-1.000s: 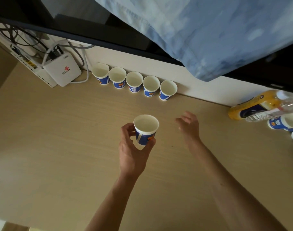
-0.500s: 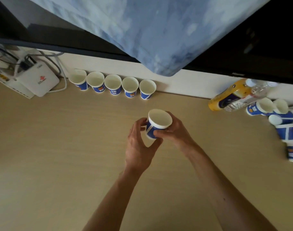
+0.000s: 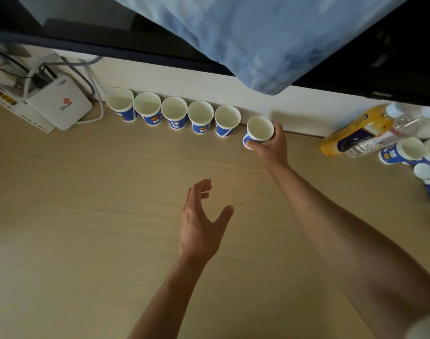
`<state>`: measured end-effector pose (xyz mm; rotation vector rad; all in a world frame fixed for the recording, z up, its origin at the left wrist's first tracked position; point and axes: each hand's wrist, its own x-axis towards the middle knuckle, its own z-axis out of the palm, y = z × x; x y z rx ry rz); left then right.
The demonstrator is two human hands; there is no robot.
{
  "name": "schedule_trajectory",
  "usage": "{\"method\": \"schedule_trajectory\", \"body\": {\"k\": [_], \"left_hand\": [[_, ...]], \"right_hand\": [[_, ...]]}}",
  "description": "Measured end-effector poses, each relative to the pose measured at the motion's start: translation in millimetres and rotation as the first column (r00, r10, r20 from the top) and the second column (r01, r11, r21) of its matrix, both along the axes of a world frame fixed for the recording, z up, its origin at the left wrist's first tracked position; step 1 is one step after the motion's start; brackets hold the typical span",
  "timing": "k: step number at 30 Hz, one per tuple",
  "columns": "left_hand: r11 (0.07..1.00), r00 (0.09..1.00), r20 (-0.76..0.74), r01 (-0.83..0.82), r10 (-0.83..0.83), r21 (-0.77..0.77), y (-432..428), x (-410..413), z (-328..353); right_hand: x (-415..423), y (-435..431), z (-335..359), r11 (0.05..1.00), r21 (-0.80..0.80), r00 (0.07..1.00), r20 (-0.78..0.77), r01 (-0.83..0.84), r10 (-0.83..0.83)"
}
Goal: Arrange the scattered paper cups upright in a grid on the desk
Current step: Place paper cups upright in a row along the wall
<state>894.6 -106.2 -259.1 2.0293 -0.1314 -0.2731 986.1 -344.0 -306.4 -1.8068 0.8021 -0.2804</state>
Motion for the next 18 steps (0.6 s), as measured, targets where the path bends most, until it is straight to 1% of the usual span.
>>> {"method": "schedule_trajectory", "body": {"k": [4, 14, 18], "left_hand": [[1.0, 1.0, -0.002, -0.001, 0.001, 0.015, 7.6, 5.1, -2.8], [1.0, 1.0, -0.008, -0.003, 0.004, 0.008, 11.8, 15.0, -4.0], [1.0, 1.0, -0.011, -0.001, 0.001, -0.005, 10.6, 14.5, -4.1]], "right_hand": [[19.4, -4.1, -14.6, 0.999, -0.043, 1.0, -0.03, -0.003, 0.002], [37.3, -1.3, -24.5, 0.998, -0.061, 0.999, -0.017, 0.032, -0.033], [38.6, -1.2, -27.2, 0.998, -0.056, 0.999, -0.039, 0.032, -0.034]]}}
